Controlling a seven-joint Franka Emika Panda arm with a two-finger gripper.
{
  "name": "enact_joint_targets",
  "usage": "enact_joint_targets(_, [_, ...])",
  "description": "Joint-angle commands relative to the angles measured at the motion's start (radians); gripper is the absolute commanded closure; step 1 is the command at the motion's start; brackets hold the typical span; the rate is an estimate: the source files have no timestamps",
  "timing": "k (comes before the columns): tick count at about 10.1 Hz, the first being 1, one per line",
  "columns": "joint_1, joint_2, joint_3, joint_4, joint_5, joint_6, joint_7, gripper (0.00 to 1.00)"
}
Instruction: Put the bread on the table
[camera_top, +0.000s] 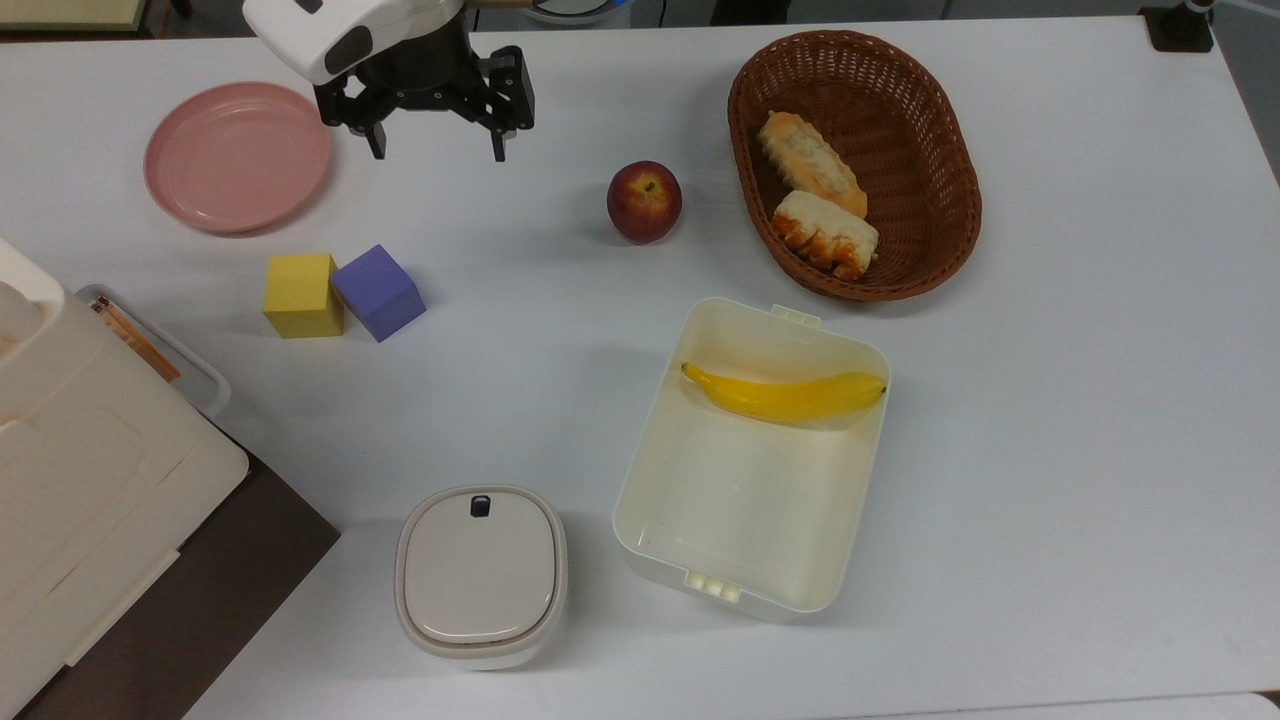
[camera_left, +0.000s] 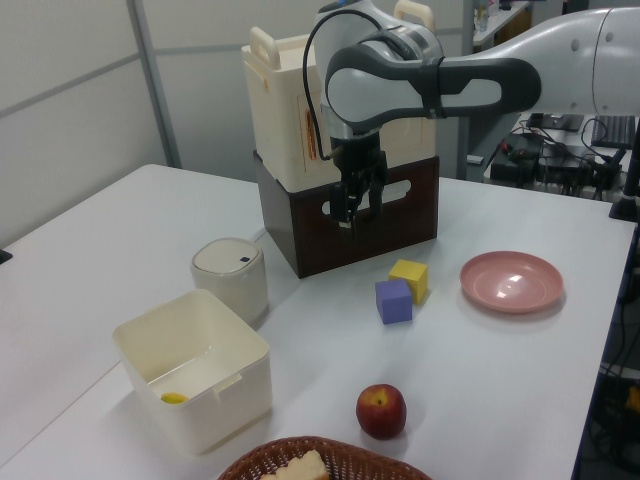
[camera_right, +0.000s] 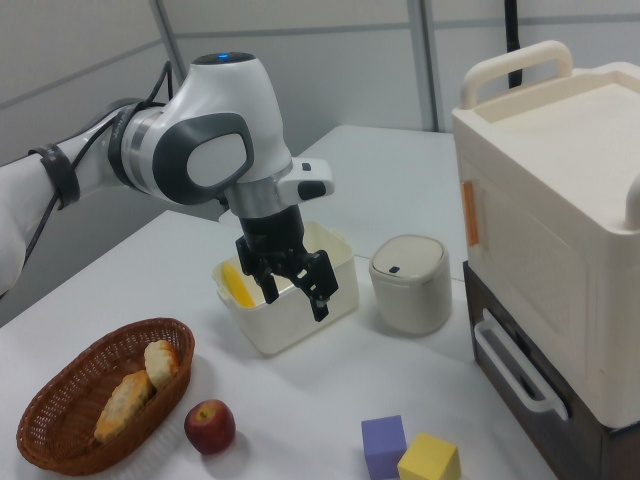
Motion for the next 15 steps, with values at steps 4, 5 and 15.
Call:
enact_joint_targets(4, [0.007, -0.020, -0.001, -0.002, 0.018, -0.019, -0.021, 0.00])
enact_joint_targets(5, [0.007, -0.020, -0.001, -0.002, 0.018, -0.019, -0.021, 0.00])
enact_joint_targets(15, [0.152, -0.018, 0.023, -0.004, 0.008, -0.032, -0.086, 0.00])
